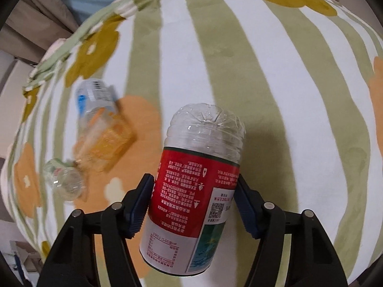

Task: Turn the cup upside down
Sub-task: 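Move the right tool to the red-labelled bottle and grasp it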

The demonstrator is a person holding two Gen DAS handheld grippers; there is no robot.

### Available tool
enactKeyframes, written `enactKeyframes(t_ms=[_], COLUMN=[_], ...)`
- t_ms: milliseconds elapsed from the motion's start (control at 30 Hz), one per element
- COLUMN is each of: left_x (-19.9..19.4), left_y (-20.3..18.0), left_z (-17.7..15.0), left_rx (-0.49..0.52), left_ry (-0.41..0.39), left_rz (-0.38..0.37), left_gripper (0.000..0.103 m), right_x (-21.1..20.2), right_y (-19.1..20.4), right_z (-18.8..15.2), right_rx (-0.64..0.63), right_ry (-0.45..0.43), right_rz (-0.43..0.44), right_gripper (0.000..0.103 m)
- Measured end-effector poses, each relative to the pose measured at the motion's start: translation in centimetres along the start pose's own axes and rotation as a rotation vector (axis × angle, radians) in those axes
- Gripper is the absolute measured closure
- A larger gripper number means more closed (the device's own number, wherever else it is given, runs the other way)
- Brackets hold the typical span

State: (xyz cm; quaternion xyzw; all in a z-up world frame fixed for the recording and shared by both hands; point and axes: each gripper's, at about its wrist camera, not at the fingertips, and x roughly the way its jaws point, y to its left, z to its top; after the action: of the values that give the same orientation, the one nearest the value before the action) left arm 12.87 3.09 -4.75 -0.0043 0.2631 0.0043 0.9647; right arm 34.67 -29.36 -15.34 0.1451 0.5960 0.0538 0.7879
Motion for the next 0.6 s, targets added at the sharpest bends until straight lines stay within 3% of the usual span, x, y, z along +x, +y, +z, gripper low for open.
enactKeyframes(t_ms=[133,300,400,600], left_x=[-1.1,-2.2,-2.9,-4.0], left_y=[0.4,0.9,1.2,1.7], left_z=[0.0,-0.1,-0.4,-0.8], left_rx=[-0.003,-0.010,-0.018,-0.012], left_ry=[-0.013,-0.018,-0.018,-0.010], left_rz=[-0.009,-0.021,-0.026,-0.032], left_gripper=[0.001,0.001,0.001,0.001], right_x=[-2.2,-4.1,-3.6,-1.5], right_y=[3.0,7.3,8.8,10.3], right_z=[-1.9,-8.0,-11.4,-15.0], right_rx=[-0.056,-0.175,-0.182,-0.192], right_ry=[-0.016,-0.008,-0.004,-0.033], right_rz=[0.094,0.197,0.236,0.184], right_gripper=[0.041,0.041,0.041,0.041])
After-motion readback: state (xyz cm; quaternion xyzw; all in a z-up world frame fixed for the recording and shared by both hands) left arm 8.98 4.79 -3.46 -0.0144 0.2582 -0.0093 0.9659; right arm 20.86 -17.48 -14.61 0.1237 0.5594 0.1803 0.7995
